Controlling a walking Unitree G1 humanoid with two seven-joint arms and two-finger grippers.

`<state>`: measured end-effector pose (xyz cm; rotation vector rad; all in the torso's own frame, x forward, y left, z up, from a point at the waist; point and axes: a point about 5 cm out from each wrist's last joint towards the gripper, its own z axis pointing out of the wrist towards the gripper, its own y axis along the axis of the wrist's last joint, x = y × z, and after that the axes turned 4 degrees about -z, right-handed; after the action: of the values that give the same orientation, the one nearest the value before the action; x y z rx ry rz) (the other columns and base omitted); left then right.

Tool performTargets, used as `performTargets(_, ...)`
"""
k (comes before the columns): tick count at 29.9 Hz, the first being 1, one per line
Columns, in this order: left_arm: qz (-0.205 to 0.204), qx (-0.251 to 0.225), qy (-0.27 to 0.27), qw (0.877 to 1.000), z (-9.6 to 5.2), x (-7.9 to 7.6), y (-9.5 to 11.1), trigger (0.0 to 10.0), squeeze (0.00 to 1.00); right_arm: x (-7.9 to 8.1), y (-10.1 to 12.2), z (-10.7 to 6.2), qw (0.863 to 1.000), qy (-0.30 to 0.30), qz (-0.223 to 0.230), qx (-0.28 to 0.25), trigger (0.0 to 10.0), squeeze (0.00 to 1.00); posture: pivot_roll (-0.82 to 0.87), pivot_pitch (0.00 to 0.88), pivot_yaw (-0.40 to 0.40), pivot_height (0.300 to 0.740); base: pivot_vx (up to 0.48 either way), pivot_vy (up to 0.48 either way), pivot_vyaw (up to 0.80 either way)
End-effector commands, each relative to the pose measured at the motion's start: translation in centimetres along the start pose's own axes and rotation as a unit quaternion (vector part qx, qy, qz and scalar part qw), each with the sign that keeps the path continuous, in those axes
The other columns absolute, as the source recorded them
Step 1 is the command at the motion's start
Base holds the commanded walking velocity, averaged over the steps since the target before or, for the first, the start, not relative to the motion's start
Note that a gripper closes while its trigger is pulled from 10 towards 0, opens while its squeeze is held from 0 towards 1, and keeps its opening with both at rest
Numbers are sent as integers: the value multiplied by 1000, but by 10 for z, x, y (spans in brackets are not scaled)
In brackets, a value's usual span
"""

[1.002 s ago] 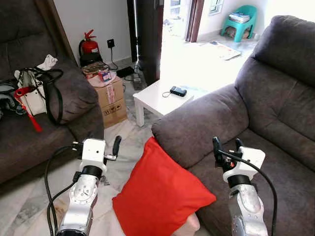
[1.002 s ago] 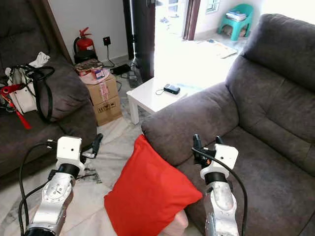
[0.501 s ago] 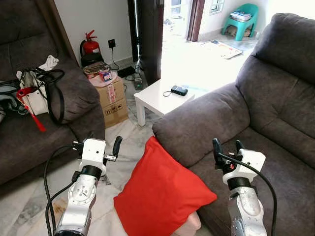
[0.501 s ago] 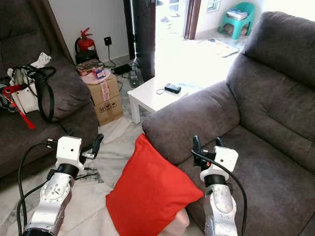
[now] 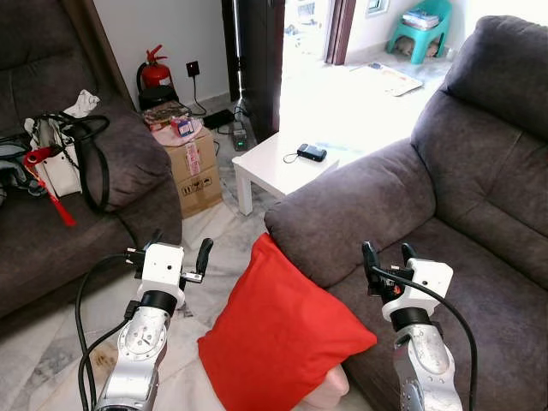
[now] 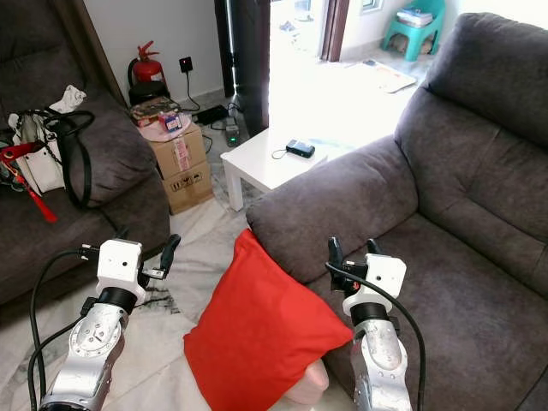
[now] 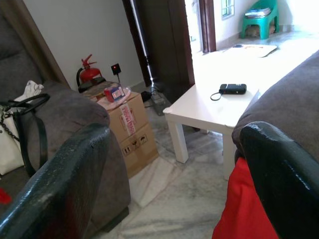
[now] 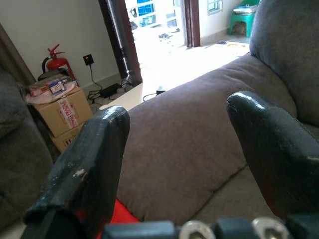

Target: Move the pillow to the sofa from floor

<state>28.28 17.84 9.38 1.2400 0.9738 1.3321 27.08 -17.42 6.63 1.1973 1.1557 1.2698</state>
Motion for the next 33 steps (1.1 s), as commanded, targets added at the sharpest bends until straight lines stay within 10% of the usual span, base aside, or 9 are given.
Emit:
performTargets(1, -4, 1, -2, 1000, 0, 0, 2, 10000, 0, 1, 1, -1, 1000, 4, 3, 2, 10000, 0, 33, 92, 3, 735, 0, 0, 0)
performTargets(33, -3, 2, -8, 1000, 2, -2, 3, 10000, 0, 5, -1, -2, 1000, 8, 0, 11, 10000, 0, 29, 123, 12, 632, 0, 0, 0)
